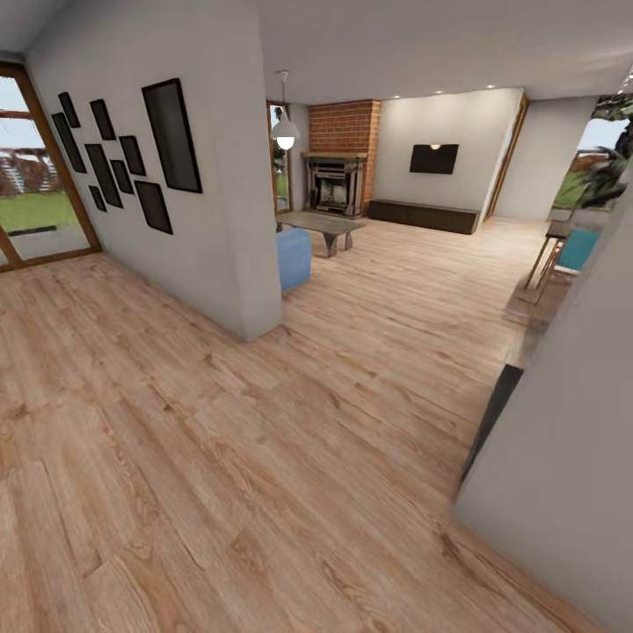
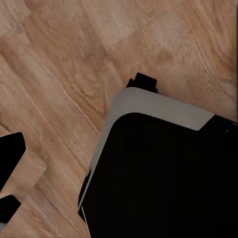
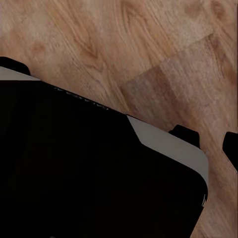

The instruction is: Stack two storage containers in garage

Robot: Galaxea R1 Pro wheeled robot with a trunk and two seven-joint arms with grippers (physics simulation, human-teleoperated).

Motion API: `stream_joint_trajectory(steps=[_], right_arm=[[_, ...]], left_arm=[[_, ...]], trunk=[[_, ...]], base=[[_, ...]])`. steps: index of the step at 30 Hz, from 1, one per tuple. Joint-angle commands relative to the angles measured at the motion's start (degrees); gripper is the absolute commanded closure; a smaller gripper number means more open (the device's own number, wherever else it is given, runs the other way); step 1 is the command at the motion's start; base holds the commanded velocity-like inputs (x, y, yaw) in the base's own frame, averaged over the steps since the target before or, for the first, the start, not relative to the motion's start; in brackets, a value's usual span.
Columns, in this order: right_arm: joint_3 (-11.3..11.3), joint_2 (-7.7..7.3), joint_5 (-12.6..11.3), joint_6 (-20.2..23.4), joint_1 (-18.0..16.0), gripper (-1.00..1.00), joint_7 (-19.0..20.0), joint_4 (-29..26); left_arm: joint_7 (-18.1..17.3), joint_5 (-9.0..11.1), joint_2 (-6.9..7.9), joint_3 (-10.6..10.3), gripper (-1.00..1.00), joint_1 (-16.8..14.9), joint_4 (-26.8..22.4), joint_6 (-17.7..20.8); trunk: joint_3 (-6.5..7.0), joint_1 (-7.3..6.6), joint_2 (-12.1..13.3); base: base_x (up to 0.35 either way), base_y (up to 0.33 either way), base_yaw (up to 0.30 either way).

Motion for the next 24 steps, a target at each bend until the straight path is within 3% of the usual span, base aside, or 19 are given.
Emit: stream_joint_trajectory(steps=[1, 24], right_arm=[[0.44, 0.02, -0.01, -0.45, -0.12, -1.00, -0.02, 0.26], [0.44, 0.02, -0.01, -0.45, -0.12, -1.00, -0.02, 0.26]], left_arm=[[0.09, 0.12, 0.00, 0.16, -1.00, -0.06, 0.07, 0.08], [0.09, 0.12, 0.00, 0.10, -1.00, -0.06, 0.07, 0.08]], trunk=[[-0.05, 0.04, -0.03], [-0.05, 0.04, -0.03]], base=[[0.339, 0.085, 0.000], [0.339, 0.075, 0.000]])
